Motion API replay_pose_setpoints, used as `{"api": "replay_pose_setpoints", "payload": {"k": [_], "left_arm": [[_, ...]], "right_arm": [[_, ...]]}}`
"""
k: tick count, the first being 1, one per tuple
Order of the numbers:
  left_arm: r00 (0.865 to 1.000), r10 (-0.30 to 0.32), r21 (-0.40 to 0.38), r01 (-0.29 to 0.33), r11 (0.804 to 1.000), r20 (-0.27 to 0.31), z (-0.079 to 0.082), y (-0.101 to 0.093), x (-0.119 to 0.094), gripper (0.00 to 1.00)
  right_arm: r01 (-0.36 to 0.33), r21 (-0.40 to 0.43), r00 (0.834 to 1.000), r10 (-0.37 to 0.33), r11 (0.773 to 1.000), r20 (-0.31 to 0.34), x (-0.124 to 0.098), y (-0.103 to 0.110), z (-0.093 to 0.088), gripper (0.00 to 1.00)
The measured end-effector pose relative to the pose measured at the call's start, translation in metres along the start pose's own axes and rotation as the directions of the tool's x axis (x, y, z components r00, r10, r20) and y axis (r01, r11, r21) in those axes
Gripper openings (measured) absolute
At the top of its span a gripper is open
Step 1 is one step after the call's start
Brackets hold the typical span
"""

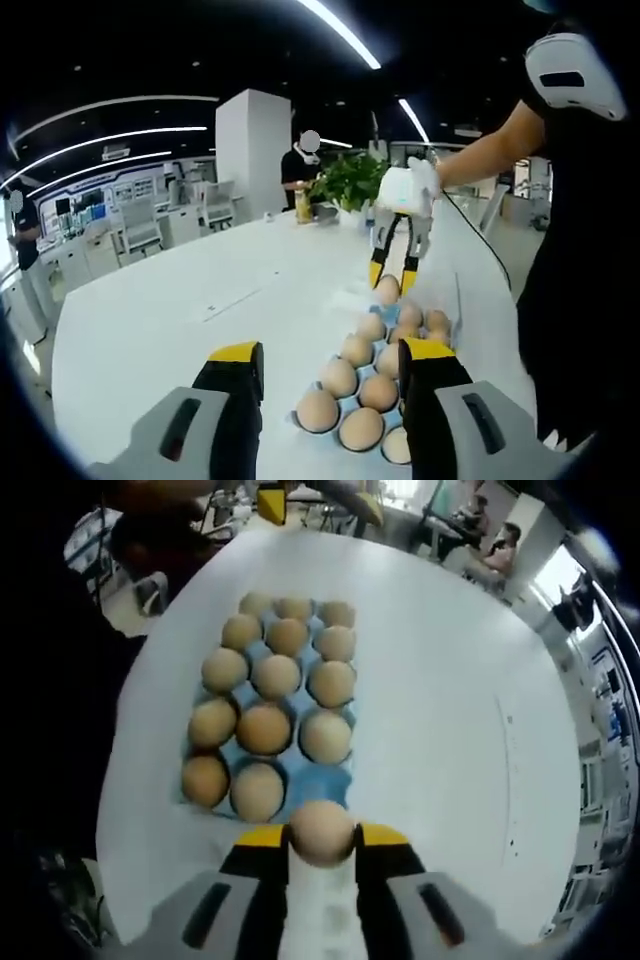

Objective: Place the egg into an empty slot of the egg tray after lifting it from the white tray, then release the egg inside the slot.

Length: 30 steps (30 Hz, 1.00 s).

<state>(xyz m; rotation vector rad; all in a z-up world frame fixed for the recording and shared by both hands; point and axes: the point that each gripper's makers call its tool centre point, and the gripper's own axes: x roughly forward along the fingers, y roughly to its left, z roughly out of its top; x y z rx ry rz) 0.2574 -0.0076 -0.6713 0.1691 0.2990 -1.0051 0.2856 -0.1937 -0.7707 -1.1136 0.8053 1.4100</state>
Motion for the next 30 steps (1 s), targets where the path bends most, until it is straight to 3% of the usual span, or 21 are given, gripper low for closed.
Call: {"api": "replay_pose_setpoints", "payload": {"k": [7, 22, 30], "left_arm": [[1.0, 0.002, 0.001, -0.002, 1.0, 0.002, 0.0, 0.0, 0.0, 0.55], [1.0, 0.004, -0.004, -0.004, 1.0, -0.003, -0.002, 0.0, -0.002, 0.55], [1.0, 0.003, -0.005, -0.003, 1.0, -0.005, -0.003, -0.001, -0.002, 0.55]], "right_arm": [[-0.014, -0.004, 1.0, 0.015, 1.0, 0.014, 0.011, 0.0, 0.009, 0.25], [-0.053, -0.001, 0.999, 0.053, 0.999, -0.007, 0.025, 0.004, 0.008, 0.25], [-0.074, 0.052, 0.997, 0.073, 0.996, 0.014, 0.033, 0.002, 0.007, 0.25]]}}
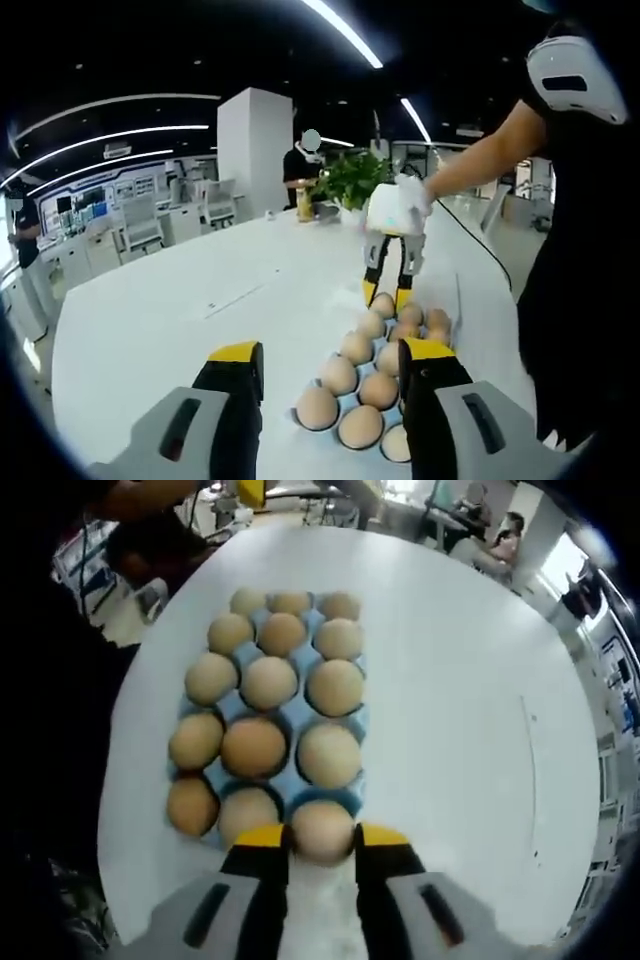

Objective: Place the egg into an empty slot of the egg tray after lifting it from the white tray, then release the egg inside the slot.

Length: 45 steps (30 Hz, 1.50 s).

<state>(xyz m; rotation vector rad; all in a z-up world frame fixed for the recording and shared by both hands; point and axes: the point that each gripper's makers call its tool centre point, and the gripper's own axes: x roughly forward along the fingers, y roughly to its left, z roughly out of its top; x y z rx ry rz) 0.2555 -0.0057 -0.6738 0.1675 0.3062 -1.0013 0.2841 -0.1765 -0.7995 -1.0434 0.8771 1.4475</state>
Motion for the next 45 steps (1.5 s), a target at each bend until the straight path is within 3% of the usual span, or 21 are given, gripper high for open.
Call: {"api": "replay_pose_setpoints", "payload": {"k": [10, 17, 26, 29, 33, 37, 38, 39, 40, 41, 43, 45], "left_arm": [[1.0, 0.0, -0.003, 0.0, 1.0, -0.009, -0.002, 0.001, 0.0, 0.55], [1.0, -0.006, 0.0, 0.006, 1.0, -0.008, 0.0, 0.0, 0.003, 0.55], [1.0, -0.009, 0.006, 0.009, 1.0, -0.013, 0.001, 0.0, 0.004, 0.54], [1.0, -0.007, 0.006, 0.007, 1.0, -0.009, 0.002, 0.001, 0.004, 0.55], [1.0, -0.006, 0.007, 0.006, 1.0, -0.01, 0.003, 0.001, 0.004, 0.55], [1.0, -0.007, 0.009, 0.007, 1.0, -0.011, 0.002, 0.001, 0.005, 0.55], [1.0, -0.008, 0.009, 0.008, 1.0, -0.01, 0.003, 0.001, 0.006, 0.55], [1.0, -0.01, 0.008, 0.01, 1.0, -0.009, 0.003, 0.001, 0.007, 0.55], [1.0, -0.011, 0.009, 0.011, 1.0, -0.008, 0.003, 0.001, 0.007, 0.55], [1.0, -0.012, 0.009, 0.012, 1.0, -0.009, 0.003, 0.0, 0.008, 0.55], [1.0, -0.013, 0.008, 0.013, 1.0, -0.007, 0.004, 0.0, 0.008, 0.55], [1.0, -0.012, 0.006, 0.012, 1.0, -0.007, 0.003, 0.001, 0.009, 0.55]], "right_arm": [[-0.021, 0.044, 0.999, 0.02, 0.999, 0.025, 0.002, 0.0, 0.0, 0.25], [-0.049, 0.162, 0.993, 0.03, 0.986, 0.118, 0.001, -0.002, 0.001, 0.25], [-0.062, 0.171, 0.972, 0.02, 0.983, 0.235, -0.001, -0.002, 0.001, 0.27], [-0.068, 0.109, 0.965, 0.037, 0.992, 0.258, -0.001, 0.0, 0.0, 0.29], [-0.013, 0.039, 0.957, 0.001, 0.999, 0.289, -0.009, -0.008, -0.002, 0.44], [-0.005, 0.106, 0.95, -0.028, 0.994, 0.311, -0.019, -0.018, -0.008, 0.66], [-0.016, 0.169, 0.945, -0.041, 0.985, 0.323, -0.02, -0.021, -0.009, 0.74], [-0.031, 0.218, 0.928, -0.053, 0.975, 0.37, -0.024, -0.023, -0.005, 0.86], [-0.047, 0.212, 0.897, -0.053, 0.976, 0.439, -0.027, -0.022, 0.004, 0.97], [-0.044, 0.218, 0.853, -0.077, 0.975, 0.517, -0.033, -0.022, 0.011, 0.99], [-0.049, 0.228, 0.843, -0.082, 0.972, 0.532, -0.033, -0.018, 0.009, 1.0], [-0.067, 0.243, 0.808, -0.09, 0.968, 0.582, -0.035, -0.014, 0.017, 1.0]]}}
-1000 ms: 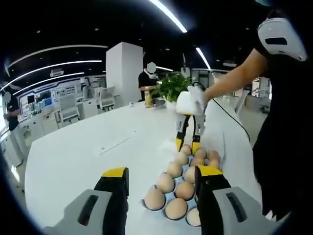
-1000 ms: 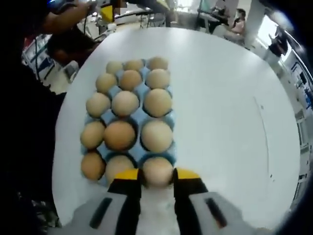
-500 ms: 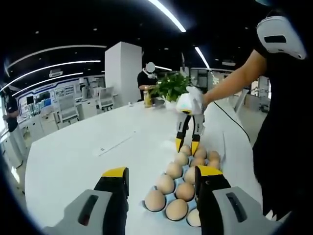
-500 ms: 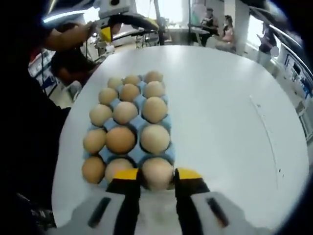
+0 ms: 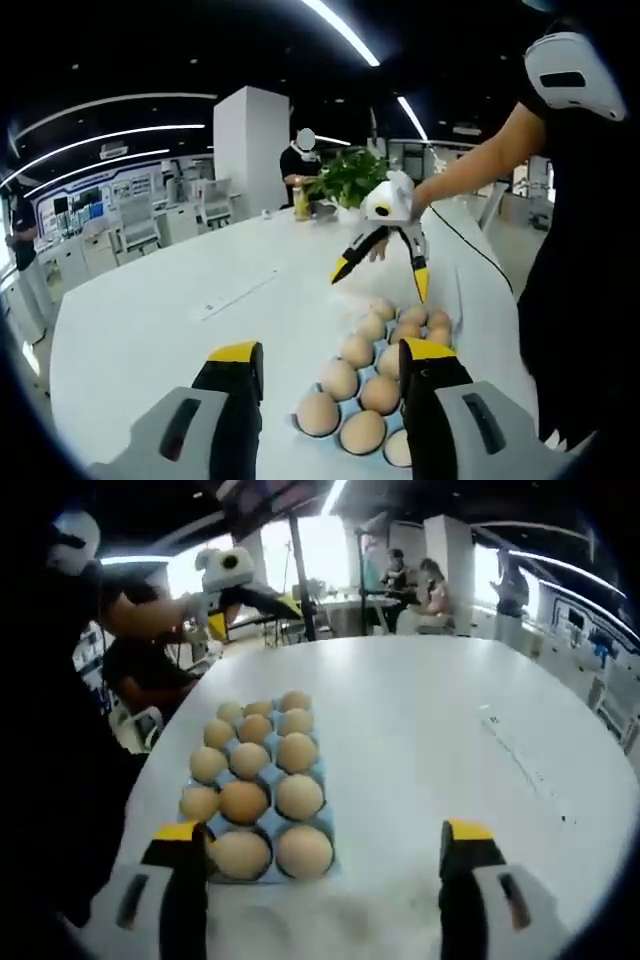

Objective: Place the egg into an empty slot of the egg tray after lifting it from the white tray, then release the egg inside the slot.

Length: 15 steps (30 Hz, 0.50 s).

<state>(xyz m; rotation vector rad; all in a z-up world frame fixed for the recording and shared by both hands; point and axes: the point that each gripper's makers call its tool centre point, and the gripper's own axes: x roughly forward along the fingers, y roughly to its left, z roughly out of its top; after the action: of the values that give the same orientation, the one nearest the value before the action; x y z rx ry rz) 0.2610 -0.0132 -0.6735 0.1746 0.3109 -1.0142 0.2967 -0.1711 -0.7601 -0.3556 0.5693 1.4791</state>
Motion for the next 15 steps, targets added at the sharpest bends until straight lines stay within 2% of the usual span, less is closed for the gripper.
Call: {"api": "replay_pose_setpoints", "payload": {"k": [2, 5, 15], "left_arm": [[1.0, -0.002, -0.001, 0.002, 1.0, -0.001, -0.0005, -0.0001, 0.0005, 0.56], [1.0, -0.005, -0.002, 0.005, 1.0, 0.0, -0.0007, -0.0007, 0.0011, 0.56], [1.0, -0.004, -0.006, 0.004, 1.0, 0.004, -0.0018, 0.0003, 0.0008, 0.57]], "right_arm": [[-0.011, 0.066, 1.0, 0.01, 0.998, 0.021, -0.0003, 0.0035, -0.0003, 1.0], [0.004, 0.009, 1.0, -0.004, 1.0, 0.004, -0.0011, 0.0013, -0.0039, 1.0], [0.018, 0.025, 0.999, -0.019, 1.0, 0.031, -0.0046, 0.0009, 0.0004, 1.0]]}}
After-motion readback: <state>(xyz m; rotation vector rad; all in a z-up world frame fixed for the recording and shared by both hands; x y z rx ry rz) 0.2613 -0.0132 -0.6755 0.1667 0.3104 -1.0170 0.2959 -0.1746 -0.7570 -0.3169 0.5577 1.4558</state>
